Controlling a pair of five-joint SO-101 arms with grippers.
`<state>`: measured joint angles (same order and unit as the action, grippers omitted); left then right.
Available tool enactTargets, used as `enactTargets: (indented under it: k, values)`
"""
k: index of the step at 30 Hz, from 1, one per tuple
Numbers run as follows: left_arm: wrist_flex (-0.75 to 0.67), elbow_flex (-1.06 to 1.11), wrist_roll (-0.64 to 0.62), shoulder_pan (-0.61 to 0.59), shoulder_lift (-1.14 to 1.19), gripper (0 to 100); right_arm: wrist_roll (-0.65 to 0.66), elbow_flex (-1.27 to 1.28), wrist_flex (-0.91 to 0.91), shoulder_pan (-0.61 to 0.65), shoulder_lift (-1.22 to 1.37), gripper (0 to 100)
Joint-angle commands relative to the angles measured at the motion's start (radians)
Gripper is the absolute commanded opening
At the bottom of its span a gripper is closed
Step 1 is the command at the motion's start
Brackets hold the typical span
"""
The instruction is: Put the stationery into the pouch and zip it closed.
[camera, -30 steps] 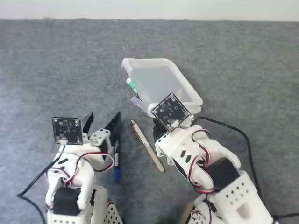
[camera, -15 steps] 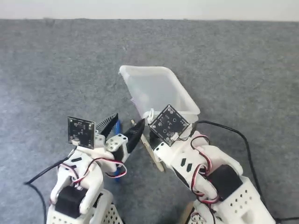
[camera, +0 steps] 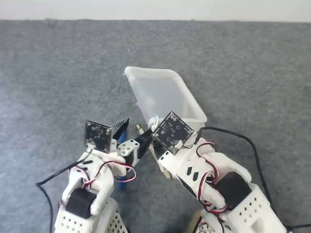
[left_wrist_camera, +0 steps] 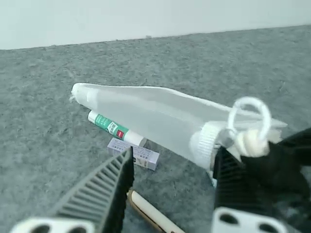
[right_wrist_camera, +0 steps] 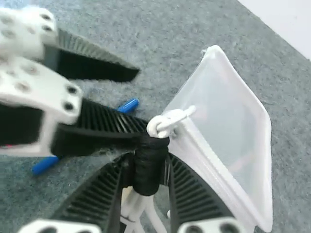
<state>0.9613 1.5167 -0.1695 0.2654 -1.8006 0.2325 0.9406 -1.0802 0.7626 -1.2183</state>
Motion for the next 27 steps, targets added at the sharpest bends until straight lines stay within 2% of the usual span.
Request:
enactTargets:
  k: [1,7,19,27]
  values:
    - [-0.063,0.005,0.021,0.005,-0.017,25,0.017,-0.057,-0.002,0.024,-0.031,0.6]
    - [-0.089,0.007,0.023,-0.066,-0.018,16,0.017,-0.054,-0.039,0.022,-0.031,0.6]
    - [-0.089,0.004,0.032,-0.068,-0.018,1,0.017,0.02,-0.028,0.021,-0.021,0.6]
    - [-0.081,-0.004,0.069,-0.071,-0.018,1,0.017,0.051,-0.038,0.002,-0.021,0.6]
